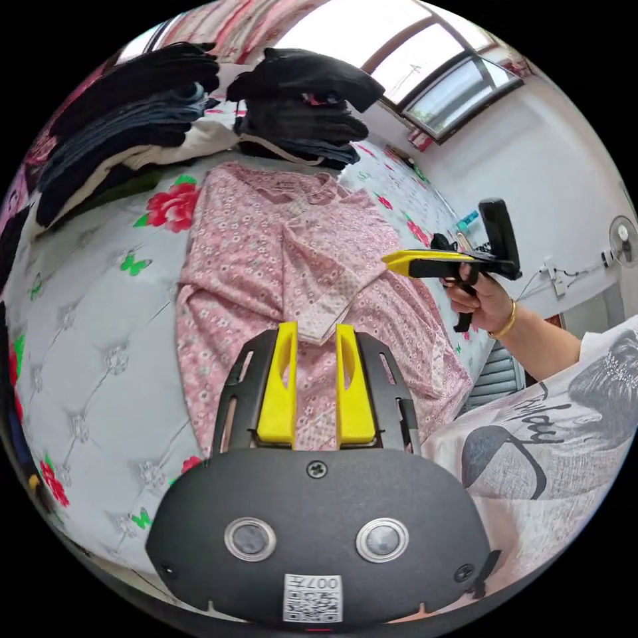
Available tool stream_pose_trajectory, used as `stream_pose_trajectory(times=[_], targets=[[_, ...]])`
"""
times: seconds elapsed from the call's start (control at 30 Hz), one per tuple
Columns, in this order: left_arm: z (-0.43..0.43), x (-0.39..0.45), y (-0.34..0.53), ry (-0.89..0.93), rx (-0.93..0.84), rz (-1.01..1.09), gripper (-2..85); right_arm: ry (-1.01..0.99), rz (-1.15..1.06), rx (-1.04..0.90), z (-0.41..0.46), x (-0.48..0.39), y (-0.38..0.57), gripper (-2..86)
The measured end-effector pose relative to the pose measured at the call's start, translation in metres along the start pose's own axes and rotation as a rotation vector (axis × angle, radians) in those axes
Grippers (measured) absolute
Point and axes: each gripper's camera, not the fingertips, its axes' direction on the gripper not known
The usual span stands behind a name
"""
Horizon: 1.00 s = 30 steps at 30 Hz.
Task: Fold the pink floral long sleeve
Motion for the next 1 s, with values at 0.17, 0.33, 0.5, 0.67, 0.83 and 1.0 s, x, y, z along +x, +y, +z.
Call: stream_pose_trajectory(times=[0.17, 0.33, 0.5, 0.67, 0.83, 1.0], targets=[[0.025, 0.006, -0.013, 0.023, -0.058, -0.008, 10.9, 0.002, -0.019, -0.148, 0.065, 0.003, -0.035, 4.5], [-0.004, -0.011, 0.003, -0.002, 0.009, -0.081, 11.2, -0.111, -0.143, -0.126, 0.088, -0.037, -0.073, 1.0], [-0.03, -0.043, 0.013, 0.057, 0.126, -0.281, 9.3, -0.221, -0.247, -0.194, 0.119, -0.084, -0.105, 2.0], [-0.03, -0.074, 0.018, 0.062, 0.122, -0.441, 0.7, -0.234, -0.283, -0.213, 0.122, -0.088, -0.101, 3.4], [-0.035, -0.076, 0.008, 0.06, 0.094, -0.417, 4.0, -0.092, -0.206, -0.132, 0.08, -0.041, -0.068, 4.4], [-0.017, -0.065, -0.004, 0.069, -0.015, -0.36, 9.3, 0.071, -0.027, -0.085, 0.033, 0.018, -0.002, 5.3]])
